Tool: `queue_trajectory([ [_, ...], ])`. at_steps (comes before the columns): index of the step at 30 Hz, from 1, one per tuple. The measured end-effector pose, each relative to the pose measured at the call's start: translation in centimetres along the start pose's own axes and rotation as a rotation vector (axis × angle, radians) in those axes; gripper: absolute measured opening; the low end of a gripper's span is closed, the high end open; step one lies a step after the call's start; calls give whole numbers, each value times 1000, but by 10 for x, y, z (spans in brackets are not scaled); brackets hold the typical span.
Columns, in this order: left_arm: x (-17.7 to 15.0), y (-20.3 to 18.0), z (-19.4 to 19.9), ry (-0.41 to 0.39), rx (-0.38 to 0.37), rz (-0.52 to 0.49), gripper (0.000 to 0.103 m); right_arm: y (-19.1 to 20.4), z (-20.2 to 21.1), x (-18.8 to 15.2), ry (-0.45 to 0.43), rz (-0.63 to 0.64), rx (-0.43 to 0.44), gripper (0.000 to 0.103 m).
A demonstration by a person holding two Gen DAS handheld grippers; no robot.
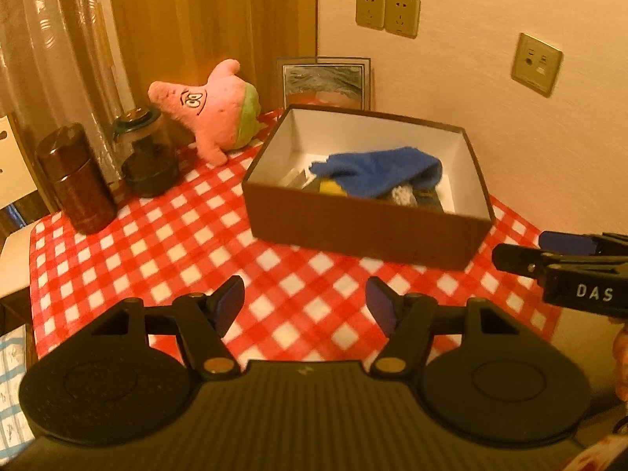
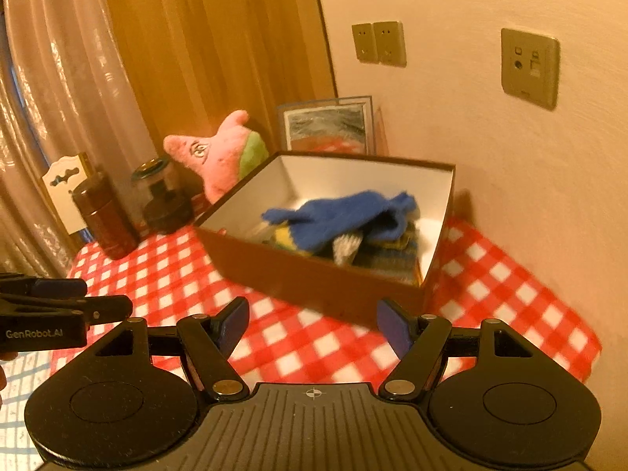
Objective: Organize soft objects
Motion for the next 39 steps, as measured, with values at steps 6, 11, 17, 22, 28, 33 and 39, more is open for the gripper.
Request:
queue_trajectory([
  [6, -45, 19, 44, -1, -10, 1, 66, 44, 32, -41, 15, -6, -9, 72],
  [11, -87, 37, 83, -1, -27, 4, 66, 82, 63, -78, 27, -19, -15, 72],
  [17, -135, 59, 124, 10, -30, -3, 66, 125, 99, -124, 43, -45, -15, 72],
  [22, -169, 72, 152, 34, -41, -5, 66, 152, 123, -157, 67, -68, -20, 72],
  [28, -190, 76, 179, 30, -49, 3, 66, 172, 146, -177, 79, -65, -34, 72],
  [33, -203, 74, 190, 36, -52, 18, 66, 180, 159, -184, 87, -51, -23, 72],
  [39, -212, 66, 195, 47, -41, 27, 66, 180, 166, -192, 109, -38, -4, 72],
])
Point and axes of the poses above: each gripper's, at about its wrist camera, not at the fingertips, and z roughly against the way its jaws point, y to its left, x to its top, the point moved 6 cm from there along -z, roughly the way its jaws point, and after that the axes turned 3 degrees about z, right-handed, at the moved point
